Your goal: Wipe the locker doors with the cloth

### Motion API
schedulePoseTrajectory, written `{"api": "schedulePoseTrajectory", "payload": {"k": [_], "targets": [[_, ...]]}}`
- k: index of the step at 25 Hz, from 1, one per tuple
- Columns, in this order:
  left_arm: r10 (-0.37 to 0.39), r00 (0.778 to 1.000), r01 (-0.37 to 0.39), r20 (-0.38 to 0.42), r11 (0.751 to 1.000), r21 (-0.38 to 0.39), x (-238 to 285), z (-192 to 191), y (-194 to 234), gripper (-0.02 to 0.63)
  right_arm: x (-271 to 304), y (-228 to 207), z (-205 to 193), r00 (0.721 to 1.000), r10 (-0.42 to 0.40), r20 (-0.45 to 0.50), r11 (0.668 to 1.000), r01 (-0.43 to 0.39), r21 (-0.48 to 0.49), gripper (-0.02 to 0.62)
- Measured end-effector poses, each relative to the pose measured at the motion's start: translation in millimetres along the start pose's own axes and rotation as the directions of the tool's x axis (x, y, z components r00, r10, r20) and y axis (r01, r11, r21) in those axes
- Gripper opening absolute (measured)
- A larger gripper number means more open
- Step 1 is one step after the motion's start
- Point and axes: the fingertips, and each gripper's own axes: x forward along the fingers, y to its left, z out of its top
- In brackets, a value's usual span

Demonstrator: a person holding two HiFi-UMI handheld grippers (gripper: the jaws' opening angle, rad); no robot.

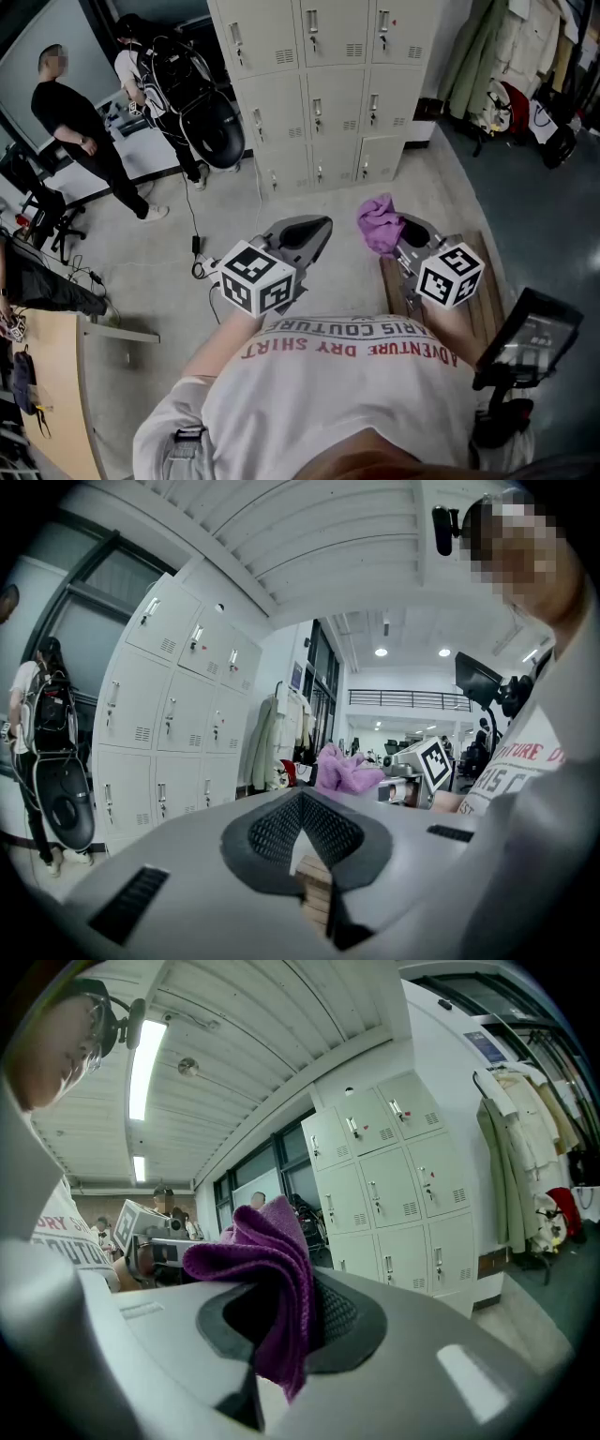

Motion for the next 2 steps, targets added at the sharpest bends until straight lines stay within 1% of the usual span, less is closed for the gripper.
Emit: {"api": "schedulePoseTrajectory", "payload": {"k": [2], "targets": [[-0.002,1.0,0.002,-0.002,1.0,-0.001,0.4,0.5,-2.3,0.002,-1.5,0.6,0.3,1.0,0.002,-0.002,1.0,-0.002,0.005,0.066]]}}
